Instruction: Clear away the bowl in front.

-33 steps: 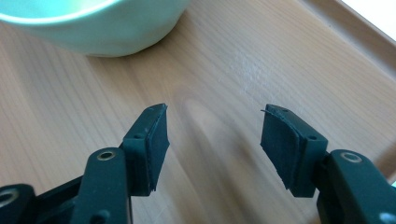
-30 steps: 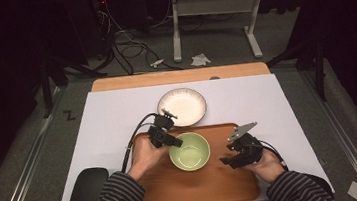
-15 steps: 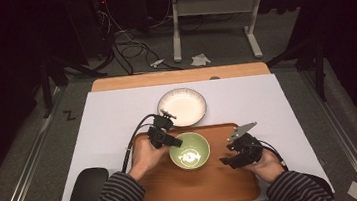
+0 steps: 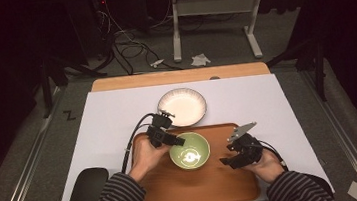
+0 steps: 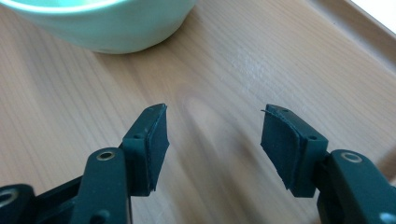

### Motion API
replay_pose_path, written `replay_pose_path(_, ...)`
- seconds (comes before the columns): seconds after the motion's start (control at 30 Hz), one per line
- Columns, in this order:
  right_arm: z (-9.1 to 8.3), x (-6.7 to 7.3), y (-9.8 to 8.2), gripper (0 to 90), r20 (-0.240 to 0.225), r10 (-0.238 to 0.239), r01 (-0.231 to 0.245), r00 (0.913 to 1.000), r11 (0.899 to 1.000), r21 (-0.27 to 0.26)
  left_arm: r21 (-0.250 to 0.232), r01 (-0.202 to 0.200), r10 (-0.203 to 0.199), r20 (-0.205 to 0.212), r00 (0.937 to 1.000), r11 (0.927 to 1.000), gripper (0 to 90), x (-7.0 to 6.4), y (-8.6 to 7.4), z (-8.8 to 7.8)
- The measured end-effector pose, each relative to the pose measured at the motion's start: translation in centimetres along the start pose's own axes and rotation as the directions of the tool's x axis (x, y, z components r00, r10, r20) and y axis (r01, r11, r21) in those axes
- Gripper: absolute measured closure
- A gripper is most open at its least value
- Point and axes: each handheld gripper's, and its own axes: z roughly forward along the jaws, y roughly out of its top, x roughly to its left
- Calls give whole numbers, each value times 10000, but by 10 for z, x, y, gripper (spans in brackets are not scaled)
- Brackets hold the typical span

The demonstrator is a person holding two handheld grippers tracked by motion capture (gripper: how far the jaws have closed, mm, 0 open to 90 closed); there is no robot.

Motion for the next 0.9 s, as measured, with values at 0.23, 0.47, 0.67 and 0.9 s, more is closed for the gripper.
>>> replay_pose_path(0.23,0,0,0,429,4,-19,19,10000,10000,14,-33,-476,476,116,9988,9989,506,-1,4,-19)
replay_pose_path(0.47,0,1,0,429,36,22,-22,10000,10000,44,-427,-754,760,121,9970,9962,480,-1,6,-38)
replay_pose_path(0.67,0,0,0,429,20,12,-12,10000,10000,17,-722,-552,560,93,9984,9959,478,5,5,-52)
replay_pose_path(0.9,0,0,0,429,47,37,-37,10000,10000,12,-894,-324,322,-36,9995,9955,478,15,2,-62)
